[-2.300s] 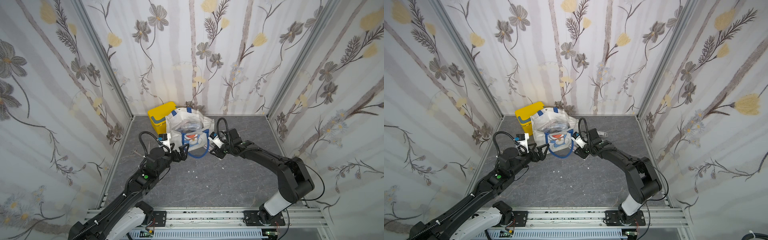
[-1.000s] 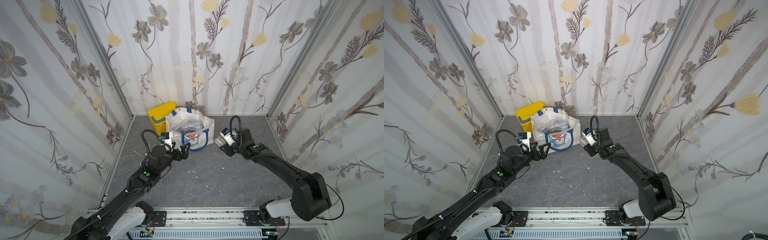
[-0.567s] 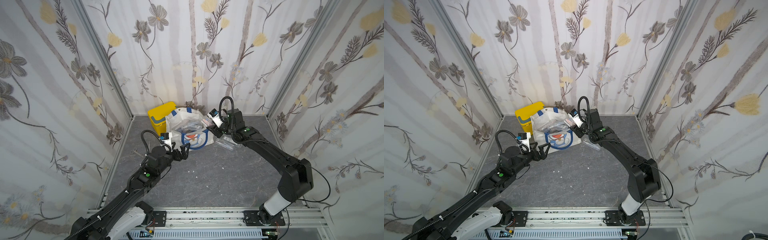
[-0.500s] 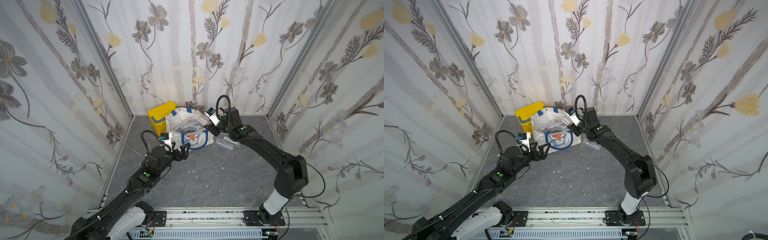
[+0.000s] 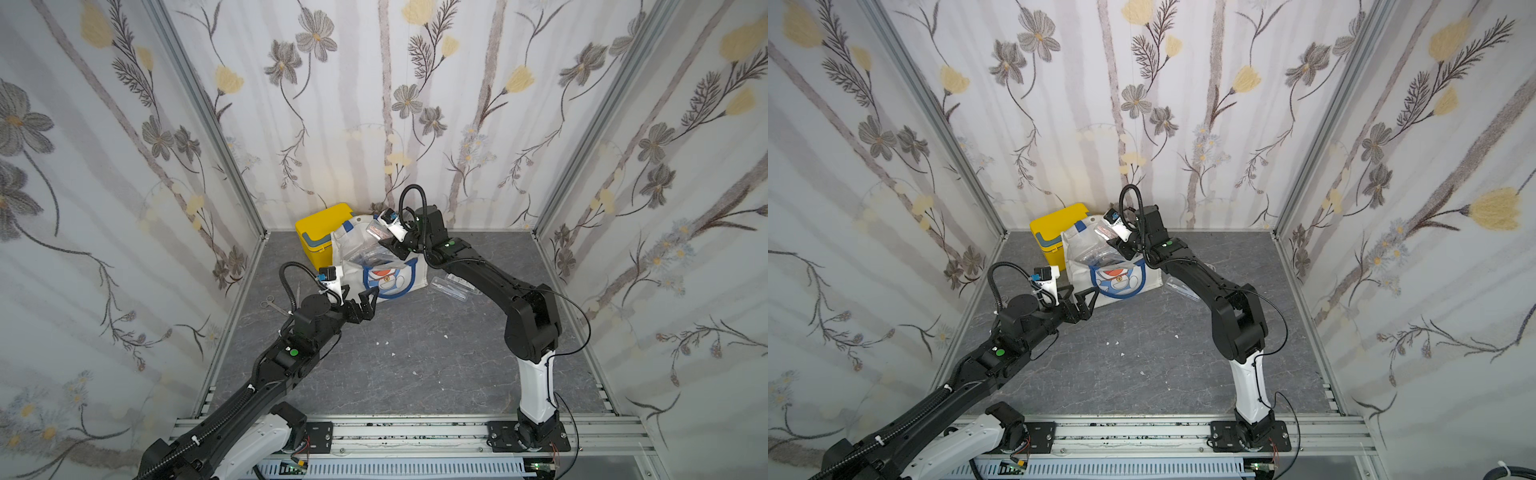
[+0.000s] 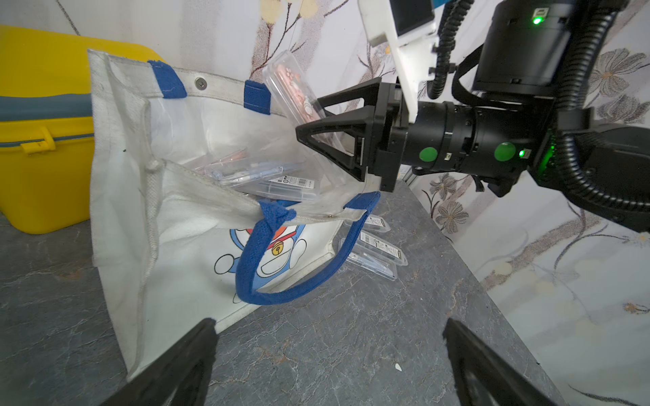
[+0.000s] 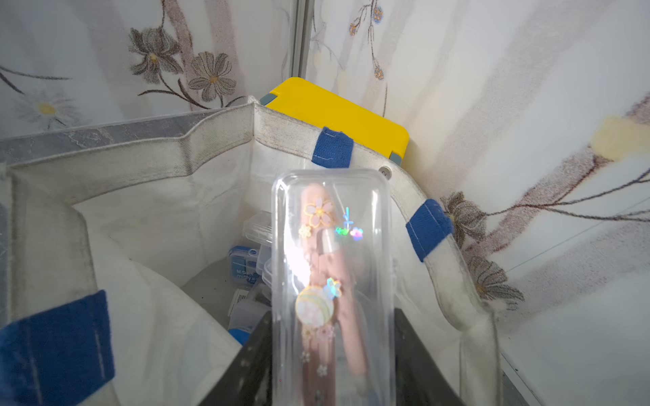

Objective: Put the compass set into the canvas bag
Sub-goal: Place the compass set in the canvas bag.

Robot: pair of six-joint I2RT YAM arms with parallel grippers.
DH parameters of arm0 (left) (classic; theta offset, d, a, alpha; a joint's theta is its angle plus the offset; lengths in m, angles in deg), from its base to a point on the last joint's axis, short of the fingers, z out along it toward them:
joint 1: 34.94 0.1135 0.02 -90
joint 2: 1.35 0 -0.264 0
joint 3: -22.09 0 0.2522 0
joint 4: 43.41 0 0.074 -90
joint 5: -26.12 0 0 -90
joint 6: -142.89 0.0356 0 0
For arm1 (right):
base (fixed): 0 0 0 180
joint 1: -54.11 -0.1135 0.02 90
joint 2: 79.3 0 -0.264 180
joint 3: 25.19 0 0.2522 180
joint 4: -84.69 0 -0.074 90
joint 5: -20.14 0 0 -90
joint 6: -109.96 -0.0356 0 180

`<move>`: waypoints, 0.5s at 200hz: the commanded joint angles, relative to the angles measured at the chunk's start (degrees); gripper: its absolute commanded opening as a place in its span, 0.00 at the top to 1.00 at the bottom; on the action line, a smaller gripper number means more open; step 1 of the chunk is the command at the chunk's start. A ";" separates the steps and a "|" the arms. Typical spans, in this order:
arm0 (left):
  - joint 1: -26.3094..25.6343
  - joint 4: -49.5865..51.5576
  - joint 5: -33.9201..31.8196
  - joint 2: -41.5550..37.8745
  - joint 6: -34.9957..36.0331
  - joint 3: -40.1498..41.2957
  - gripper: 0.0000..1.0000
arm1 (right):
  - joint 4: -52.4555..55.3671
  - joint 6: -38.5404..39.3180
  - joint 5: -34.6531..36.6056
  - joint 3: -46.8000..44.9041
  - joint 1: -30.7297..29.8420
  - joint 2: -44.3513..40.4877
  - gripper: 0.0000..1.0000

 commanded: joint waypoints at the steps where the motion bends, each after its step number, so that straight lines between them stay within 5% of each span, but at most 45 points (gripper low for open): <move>1: 0.10 -0.49 -1.00 -0.24 -0.06 -0.11 0.00 | 1.13 4.47 -2.74 1.95 -0.46 2.12 0.59; 69: 0.00 1.34 -0.12 0.89 1.05 -1.75 0.00 | 5.95 8.40 -0.58 2.11 -0.59 5.26 0.57; 100: 0.00 3.03 -0.64 1.91 1.07 -2.74 0.00 | 5.55 7.73 -0.46 2.13 -0.55 4.62 0.48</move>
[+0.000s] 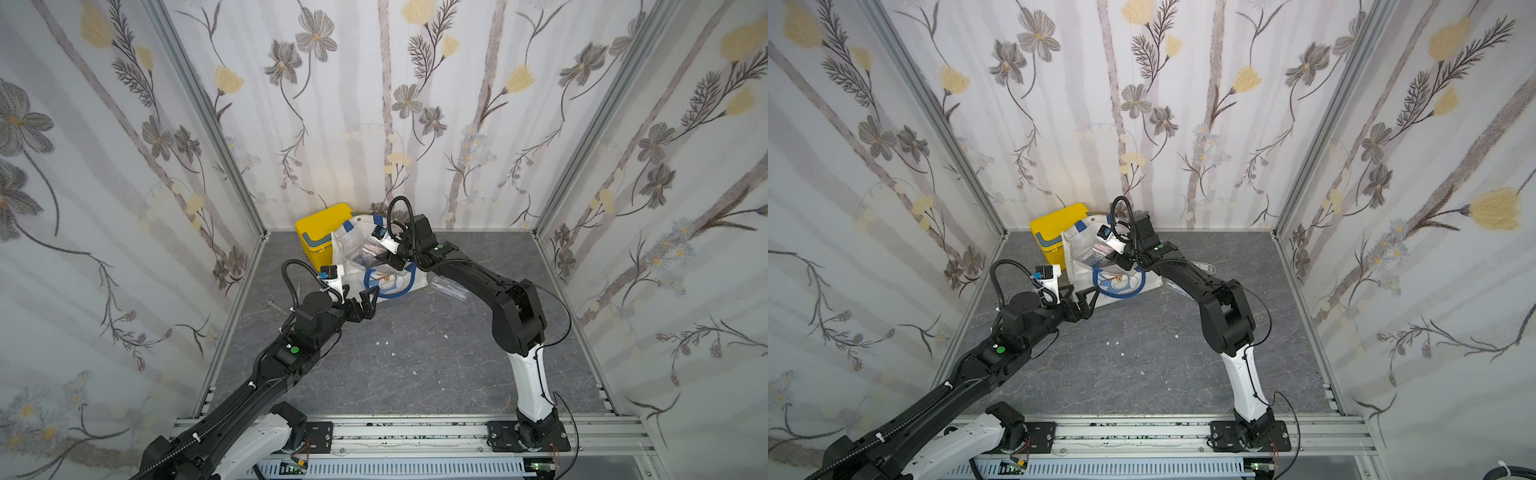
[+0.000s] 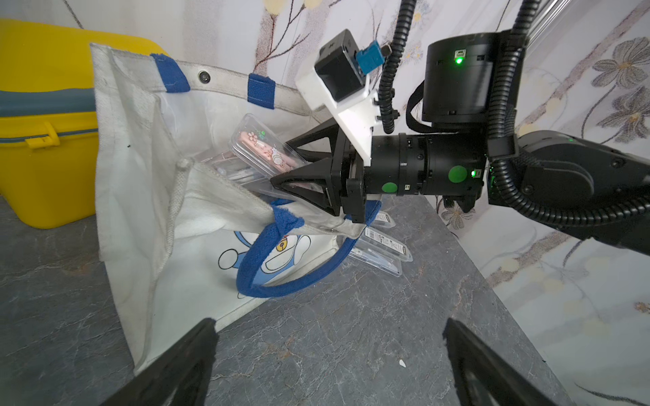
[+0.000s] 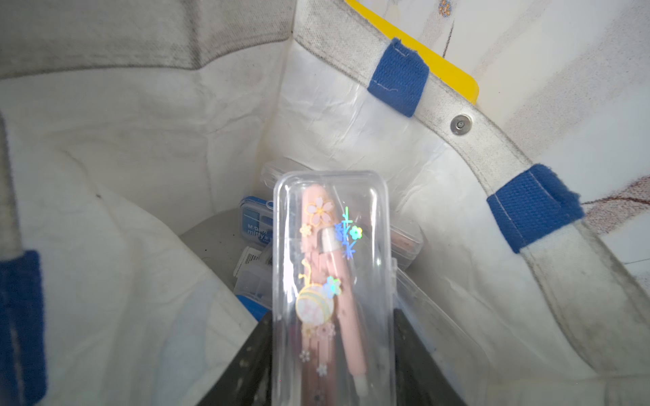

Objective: Put the compass set into the canvas bag
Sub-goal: Place the compass set in the canvas bag.

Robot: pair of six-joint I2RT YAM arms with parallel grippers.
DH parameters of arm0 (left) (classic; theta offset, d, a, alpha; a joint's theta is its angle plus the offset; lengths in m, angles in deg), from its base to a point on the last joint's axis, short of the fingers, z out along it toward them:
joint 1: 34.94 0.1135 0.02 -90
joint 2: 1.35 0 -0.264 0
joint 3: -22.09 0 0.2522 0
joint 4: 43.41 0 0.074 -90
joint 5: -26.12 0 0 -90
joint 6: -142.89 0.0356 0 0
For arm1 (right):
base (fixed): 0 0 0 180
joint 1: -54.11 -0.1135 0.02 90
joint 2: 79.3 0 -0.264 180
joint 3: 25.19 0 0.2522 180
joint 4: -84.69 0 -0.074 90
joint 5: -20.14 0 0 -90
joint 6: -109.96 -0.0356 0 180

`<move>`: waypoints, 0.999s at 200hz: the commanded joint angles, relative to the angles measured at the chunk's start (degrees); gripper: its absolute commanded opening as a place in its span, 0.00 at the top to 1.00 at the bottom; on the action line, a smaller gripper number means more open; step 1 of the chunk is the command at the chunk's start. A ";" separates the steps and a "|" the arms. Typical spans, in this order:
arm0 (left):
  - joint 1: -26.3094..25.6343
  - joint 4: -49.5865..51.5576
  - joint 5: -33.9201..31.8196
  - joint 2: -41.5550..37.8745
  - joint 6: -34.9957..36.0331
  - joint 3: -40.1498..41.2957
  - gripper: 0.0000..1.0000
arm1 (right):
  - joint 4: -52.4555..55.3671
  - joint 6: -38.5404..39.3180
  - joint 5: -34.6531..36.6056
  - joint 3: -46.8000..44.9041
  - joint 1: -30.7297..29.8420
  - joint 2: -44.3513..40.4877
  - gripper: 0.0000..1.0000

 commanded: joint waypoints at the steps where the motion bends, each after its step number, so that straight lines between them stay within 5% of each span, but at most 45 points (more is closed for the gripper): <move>1: -0.05 0.69 -0.36 0.46 0.74 -0.97 0.00 | 0.60 0.55 0.17 0.47 0.02 -0.55 0.48; 101: -1.28 0.97 -0.17 3.98 1.27 -3.44 0.00 | -6.16 -12.04 3.16 -1.37 1.44 -10.10 0.30; 200: -10.78 -0.72 -1.26 17.46 3.74 -9.13 0.00 | -21.46 -32.99 15.95 -31.13 15.03 -27.47 0.20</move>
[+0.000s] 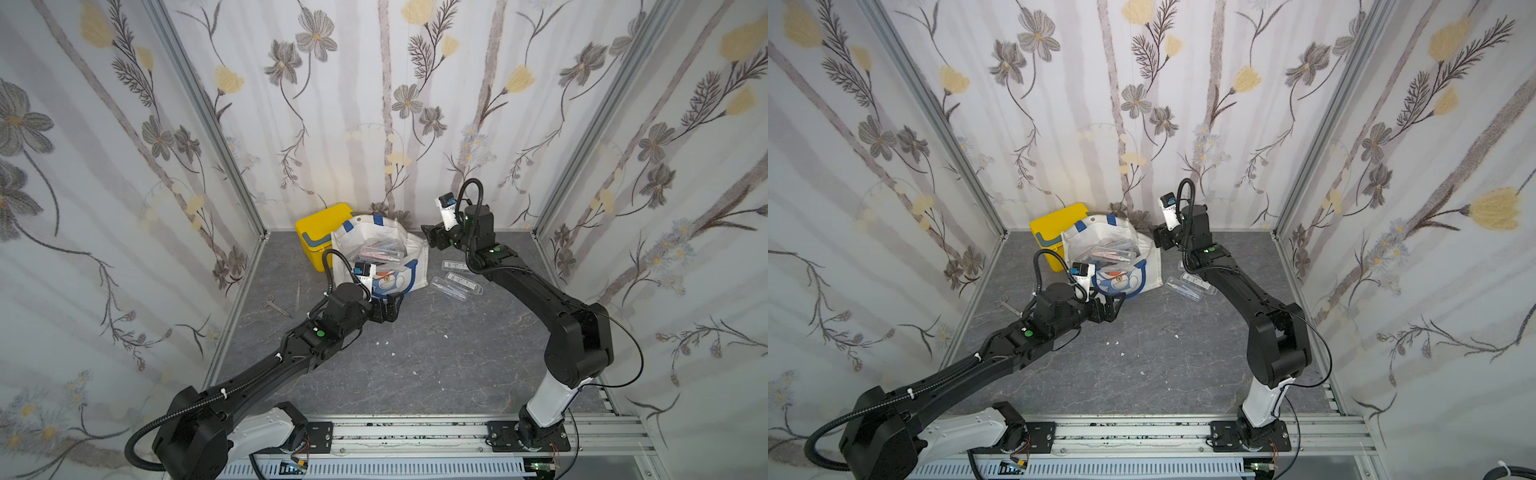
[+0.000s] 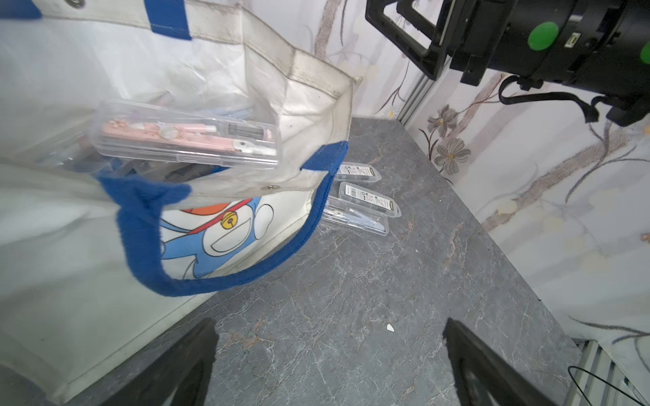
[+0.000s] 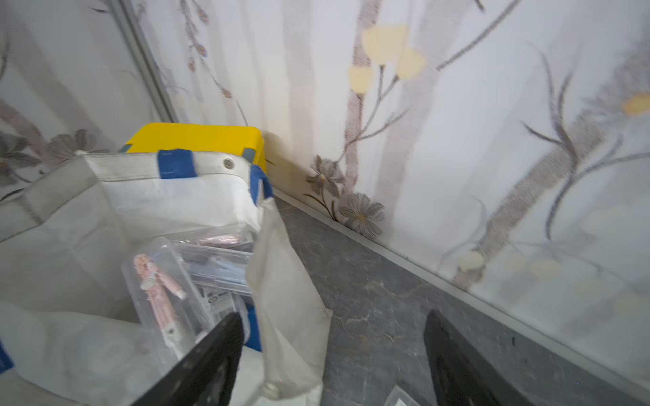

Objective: Put the compass set into the canvas bag
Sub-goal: Place the compass set in the canvas bag, then move the compass set to the center of the board.

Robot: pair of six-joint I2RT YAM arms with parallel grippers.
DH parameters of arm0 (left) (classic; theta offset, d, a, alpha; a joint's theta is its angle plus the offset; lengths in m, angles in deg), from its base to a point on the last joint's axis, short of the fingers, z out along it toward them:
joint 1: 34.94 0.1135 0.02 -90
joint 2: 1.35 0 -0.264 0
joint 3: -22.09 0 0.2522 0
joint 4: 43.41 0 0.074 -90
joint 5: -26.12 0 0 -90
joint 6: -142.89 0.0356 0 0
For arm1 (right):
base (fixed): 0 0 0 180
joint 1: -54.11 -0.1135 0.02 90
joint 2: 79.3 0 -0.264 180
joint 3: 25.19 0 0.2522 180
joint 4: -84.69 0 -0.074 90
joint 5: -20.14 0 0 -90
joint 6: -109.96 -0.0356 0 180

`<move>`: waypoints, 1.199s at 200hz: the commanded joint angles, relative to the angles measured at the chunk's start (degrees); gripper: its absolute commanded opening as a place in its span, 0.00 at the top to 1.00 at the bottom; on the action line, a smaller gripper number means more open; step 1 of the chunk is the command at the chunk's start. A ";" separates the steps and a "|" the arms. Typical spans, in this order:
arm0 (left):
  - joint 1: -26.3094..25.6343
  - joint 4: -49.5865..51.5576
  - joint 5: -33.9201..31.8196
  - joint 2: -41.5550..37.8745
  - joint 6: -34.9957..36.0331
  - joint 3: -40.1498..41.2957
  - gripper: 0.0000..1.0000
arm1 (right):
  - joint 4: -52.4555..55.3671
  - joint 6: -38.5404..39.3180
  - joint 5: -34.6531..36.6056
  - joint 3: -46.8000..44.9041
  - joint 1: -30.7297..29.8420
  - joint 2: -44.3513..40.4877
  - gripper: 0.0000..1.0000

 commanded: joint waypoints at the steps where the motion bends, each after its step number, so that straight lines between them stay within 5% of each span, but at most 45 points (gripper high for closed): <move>1: -1.68 -1.92 -0.53 3.05 1.27 -1.66 0.00 | -5.71 -7.30 3.67 -6.11 2.59 -2.55 0.20; 36: -4.61 -3.32 0.81 8.87 2.88 -3.93 0.00 | -5.93 -11.21 4.96 -14.98 6.86 -3.66 0.20; 84: -6.51 -6.16 3.59 16.95 2.62 -7.13 0.00 | -0.17 -14.01 5.04 -14.51 10.78 1.62 0.20; 155: -7.62 -3.90 4.98 28.18 3.14 -13.61 0.00 | 5.16 -16.16 4.37 -3.37 12.37 14.58 0.17; 240: -7.71 -3.22 3.76 28.67 3.76 -12.88 0.00 | 12.19 -18.62 2.15 12.21 12.77 28.50 0.17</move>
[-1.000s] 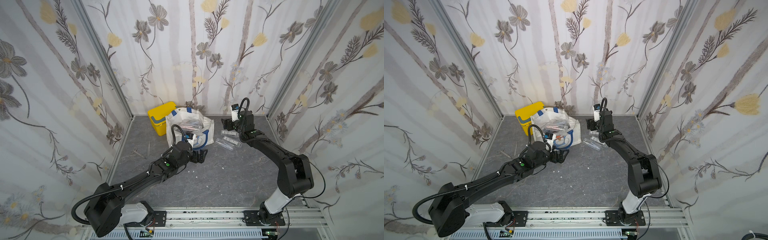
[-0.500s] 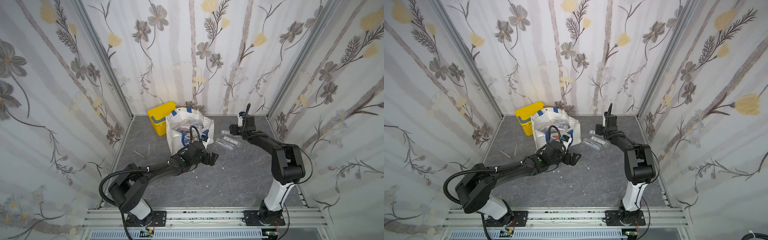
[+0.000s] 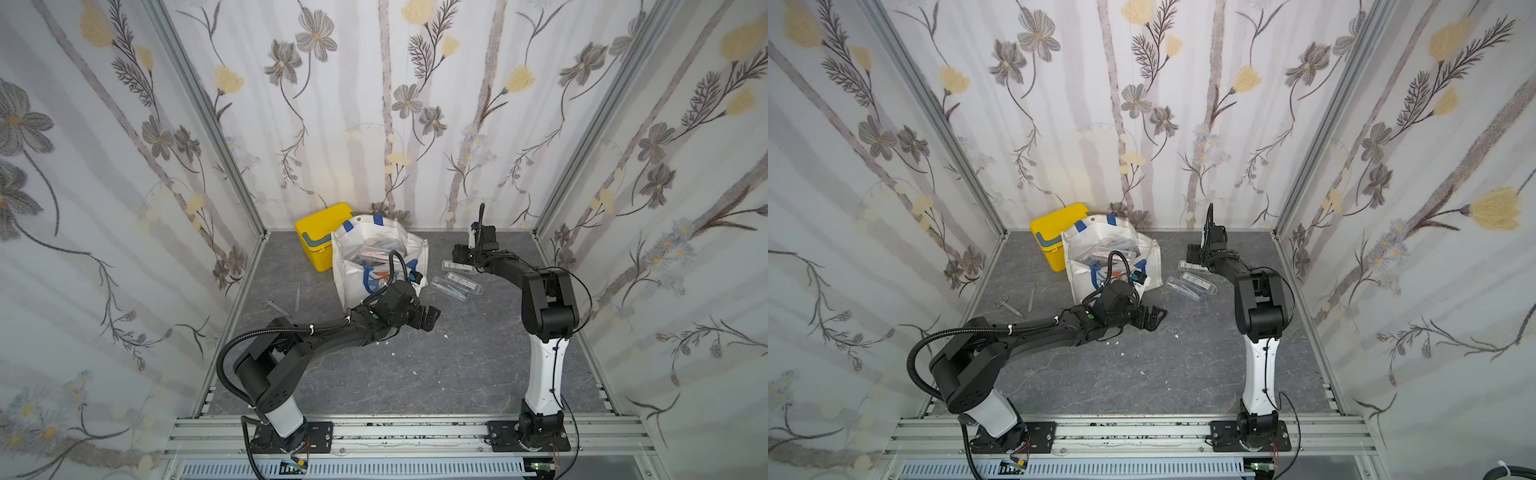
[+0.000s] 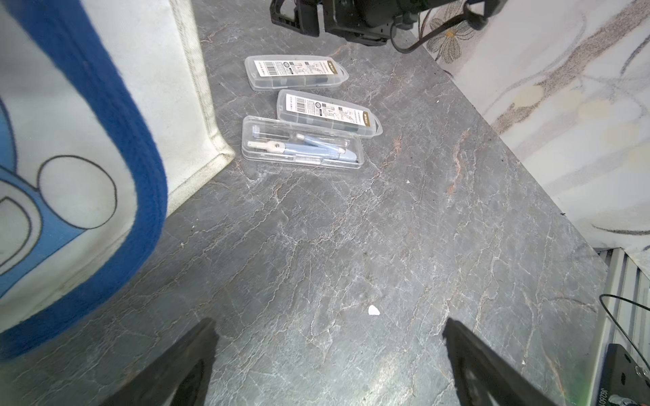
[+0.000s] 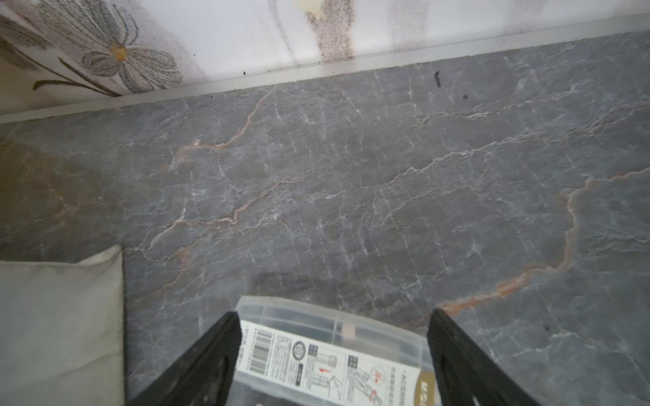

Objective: Put the compass set into the canvas bag
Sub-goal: Move the compass set to the center of the board.

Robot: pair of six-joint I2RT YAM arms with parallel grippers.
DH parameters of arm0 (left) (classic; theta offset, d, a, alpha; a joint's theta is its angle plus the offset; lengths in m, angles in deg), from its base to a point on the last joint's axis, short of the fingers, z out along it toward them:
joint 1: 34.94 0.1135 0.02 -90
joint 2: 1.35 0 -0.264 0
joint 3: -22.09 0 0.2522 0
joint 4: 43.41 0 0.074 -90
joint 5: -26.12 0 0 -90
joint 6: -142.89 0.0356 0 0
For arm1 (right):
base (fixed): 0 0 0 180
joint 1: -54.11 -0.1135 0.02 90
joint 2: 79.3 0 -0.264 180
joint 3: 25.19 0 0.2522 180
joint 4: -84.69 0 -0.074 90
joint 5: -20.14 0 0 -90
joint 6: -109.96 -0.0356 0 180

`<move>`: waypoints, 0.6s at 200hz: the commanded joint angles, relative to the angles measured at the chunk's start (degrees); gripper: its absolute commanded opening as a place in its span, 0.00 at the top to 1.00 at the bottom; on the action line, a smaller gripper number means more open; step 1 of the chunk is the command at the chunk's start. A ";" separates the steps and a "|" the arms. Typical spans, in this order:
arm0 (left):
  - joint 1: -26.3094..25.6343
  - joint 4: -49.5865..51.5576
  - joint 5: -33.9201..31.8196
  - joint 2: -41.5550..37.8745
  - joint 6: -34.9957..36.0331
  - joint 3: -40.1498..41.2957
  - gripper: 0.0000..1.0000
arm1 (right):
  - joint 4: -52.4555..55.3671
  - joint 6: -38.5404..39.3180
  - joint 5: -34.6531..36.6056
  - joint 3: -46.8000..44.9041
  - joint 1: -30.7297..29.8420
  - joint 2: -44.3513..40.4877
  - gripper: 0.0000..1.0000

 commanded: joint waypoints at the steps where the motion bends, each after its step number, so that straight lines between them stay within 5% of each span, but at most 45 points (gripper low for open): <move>1: -0.04 -0.17 -0.60 -0.18 0.59 0.41 0.00 | 3.22 -0.94 -1.86 3.36 -0.10 2.43 0.18; 120: 0.04 -0.82 -6.13 -5.02 3.32 4.05 0.00 | 11.38 3.55 -3.65 -0.62 -1.97 2.32 0.24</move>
